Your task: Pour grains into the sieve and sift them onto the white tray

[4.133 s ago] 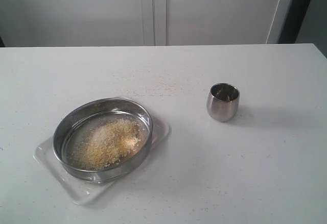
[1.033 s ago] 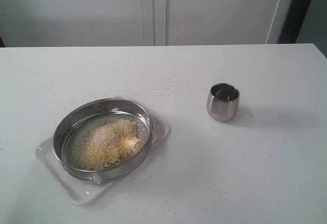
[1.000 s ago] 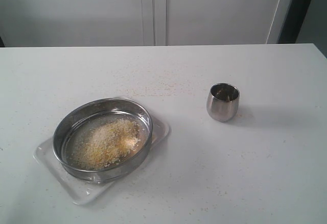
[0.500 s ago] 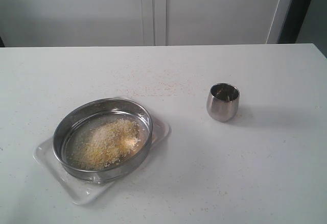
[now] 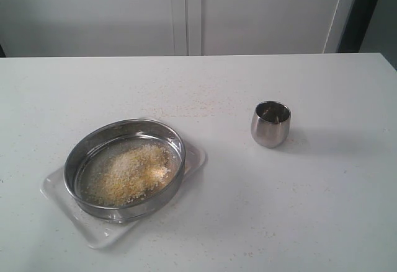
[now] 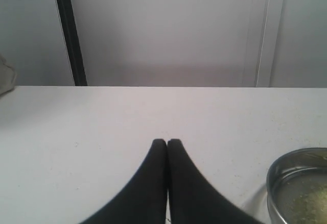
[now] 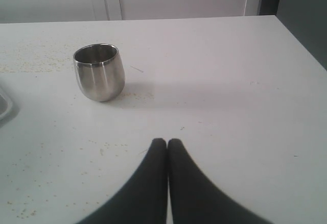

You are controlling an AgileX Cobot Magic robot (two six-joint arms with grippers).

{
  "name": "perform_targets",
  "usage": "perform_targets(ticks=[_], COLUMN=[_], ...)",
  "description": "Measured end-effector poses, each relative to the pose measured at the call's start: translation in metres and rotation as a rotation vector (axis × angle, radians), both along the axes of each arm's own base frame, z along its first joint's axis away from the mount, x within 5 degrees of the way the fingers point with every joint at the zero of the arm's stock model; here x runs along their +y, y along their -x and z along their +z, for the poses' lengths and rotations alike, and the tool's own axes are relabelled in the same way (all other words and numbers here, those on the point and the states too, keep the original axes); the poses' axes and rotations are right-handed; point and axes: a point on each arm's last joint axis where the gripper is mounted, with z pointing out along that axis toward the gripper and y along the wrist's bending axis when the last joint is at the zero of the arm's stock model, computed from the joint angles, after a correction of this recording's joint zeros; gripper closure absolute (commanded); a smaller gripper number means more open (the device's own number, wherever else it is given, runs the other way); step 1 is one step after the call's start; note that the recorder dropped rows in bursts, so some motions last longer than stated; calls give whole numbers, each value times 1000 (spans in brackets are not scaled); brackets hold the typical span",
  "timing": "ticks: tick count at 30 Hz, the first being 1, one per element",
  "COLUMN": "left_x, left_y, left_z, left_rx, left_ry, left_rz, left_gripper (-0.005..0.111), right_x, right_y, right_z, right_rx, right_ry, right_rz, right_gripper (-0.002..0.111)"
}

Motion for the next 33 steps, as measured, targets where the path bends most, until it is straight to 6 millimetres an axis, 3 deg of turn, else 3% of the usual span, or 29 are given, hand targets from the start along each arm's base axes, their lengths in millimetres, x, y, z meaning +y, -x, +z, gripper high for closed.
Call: perform_targets(ticks=[11,16,21,27,33], left_x=[-1,-1,0,-1,-2], left_y=[-25,-58,-90,-98,-120], left_z=[45,57,52,55,48], left_rx=[333,621,755,702,796], left_ry=[18,39,71,104,159], left_rz=[-37,-61,-69,-70,-80], left_gripper=[107,107,107,107,107], right_x=[0,0,0,0,0], right_y=[0,0,0,0,0], right_z=[0,0,0,0,0], right_rx=[0,0,0,0,0], right_ry=[-1,-1,-1,-2,-2], right_rz=[0,0,0,-1,-1], right_gripper=[108,108,108,108,108])
